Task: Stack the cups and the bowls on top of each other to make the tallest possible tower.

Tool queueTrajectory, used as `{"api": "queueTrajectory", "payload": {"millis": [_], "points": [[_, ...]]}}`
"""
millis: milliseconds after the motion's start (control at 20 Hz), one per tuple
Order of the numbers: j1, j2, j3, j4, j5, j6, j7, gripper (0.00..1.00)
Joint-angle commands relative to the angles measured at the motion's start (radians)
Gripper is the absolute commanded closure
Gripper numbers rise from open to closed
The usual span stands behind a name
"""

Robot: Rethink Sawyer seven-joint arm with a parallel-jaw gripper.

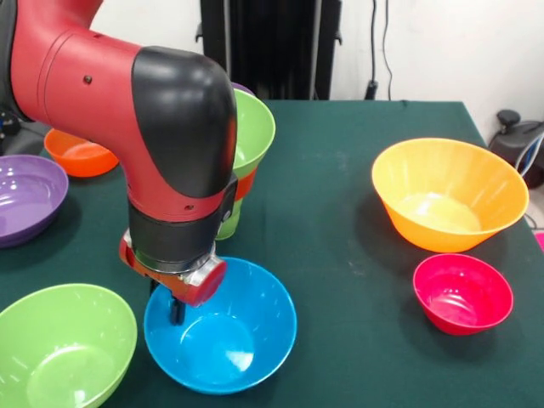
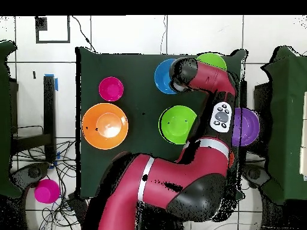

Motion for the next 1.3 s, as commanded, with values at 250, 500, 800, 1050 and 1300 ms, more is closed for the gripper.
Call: {"api": "queueTrajectory", "payload": {"millis": [250,500,800,1050,1300], "points": [[0.001,0.046,0.133,0.032,-0.058,-0.079,-0.079,1.00],[-0.006,0.003,0.176,0.026,-0.041,-0.077,-0.128,1.00],[0.009,-0.108,0.201,0.092,-0.021,-0.008,-0.142,1.00],[0.031,-0.171,0.197,0.062,-0.031,0.059,-0.156,1.00],[0.034,-0.233,0.210,0.080,-0.039,0.079,-0.187,1.00]]}}
